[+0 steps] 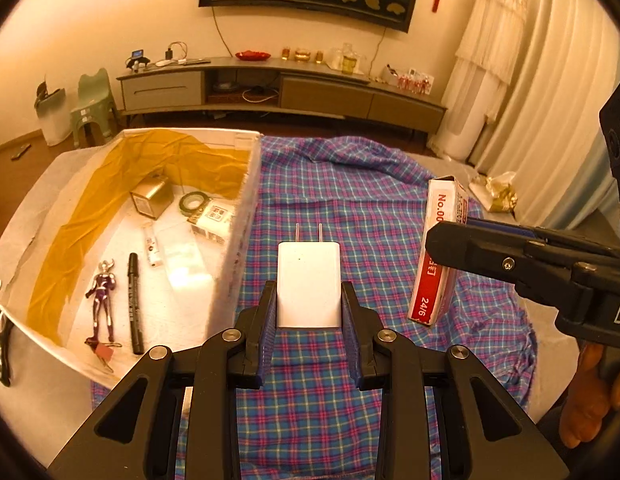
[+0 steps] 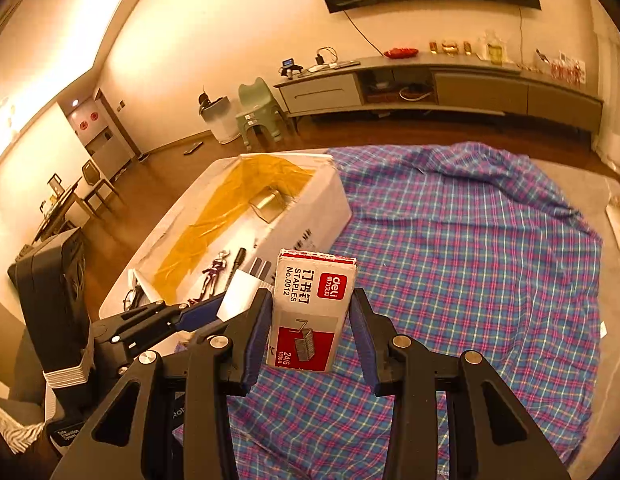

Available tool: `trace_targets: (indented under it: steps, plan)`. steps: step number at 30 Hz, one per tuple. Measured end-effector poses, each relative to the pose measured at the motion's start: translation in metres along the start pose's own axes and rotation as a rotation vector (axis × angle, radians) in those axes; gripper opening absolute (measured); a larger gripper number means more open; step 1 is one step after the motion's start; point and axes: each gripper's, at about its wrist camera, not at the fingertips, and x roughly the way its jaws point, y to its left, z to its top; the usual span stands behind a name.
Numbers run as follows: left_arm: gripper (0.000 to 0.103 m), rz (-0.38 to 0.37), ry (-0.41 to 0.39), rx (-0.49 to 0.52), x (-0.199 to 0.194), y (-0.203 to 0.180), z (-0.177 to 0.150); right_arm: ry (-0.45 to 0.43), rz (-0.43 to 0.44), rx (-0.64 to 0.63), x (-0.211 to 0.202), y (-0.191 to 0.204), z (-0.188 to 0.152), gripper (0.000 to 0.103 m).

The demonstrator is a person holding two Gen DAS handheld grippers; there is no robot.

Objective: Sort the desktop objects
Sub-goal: 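Lift the charger and staples box and carry both over the cardboard box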

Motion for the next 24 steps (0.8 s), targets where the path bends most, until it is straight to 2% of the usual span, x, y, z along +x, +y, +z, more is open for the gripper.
trace_targets:
  steps: [15, 24]
  plan:
    - [0.031, -0.026, -0.049, -0.107, -0.034, 0.065, 0.000, 0.016, -0.004, -0.117, 0.012, 0.072, 0.022, 0.041]
    - [0.030, -0.045, -0.060, -0.184, -0.044, 0.108, 0.005, 0.031, -0.002, -0.149, 0.024, 0.099, 0.030, 0.041]
